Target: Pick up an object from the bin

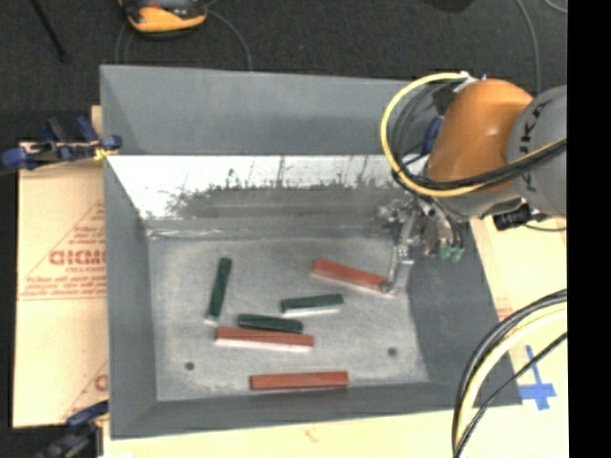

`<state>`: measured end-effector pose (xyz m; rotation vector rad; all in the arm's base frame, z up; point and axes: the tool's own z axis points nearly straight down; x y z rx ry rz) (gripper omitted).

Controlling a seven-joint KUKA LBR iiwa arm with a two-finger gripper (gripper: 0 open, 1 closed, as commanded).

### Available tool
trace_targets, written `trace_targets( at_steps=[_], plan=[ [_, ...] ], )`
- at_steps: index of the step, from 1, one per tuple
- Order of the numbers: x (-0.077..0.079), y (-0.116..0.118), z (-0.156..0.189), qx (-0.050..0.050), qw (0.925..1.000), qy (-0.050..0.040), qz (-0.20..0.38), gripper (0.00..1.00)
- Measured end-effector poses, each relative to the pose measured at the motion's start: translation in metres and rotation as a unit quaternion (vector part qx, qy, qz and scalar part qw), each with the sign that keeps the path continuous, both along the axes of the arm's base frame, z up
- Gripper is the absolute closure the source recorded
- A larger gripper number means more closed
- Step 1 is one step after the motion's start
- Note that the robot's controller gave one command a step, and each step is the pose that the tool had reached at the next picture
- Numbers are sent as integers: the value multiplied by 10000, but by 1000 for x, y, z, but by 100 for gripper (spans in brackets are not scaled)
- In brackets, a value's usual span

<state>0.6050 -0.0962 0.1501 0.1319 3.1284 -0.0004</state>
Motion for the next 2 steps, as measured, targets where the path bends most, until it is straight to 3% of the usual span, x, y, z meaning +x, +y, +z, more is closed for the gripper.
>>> trace_targets(
  at_steps=[1,2],
  plan=[
    [1,9,-79,-9,10000,18,-49,100],
    [1,9,-79,-9,10000,18,-47,100]
  ],
)
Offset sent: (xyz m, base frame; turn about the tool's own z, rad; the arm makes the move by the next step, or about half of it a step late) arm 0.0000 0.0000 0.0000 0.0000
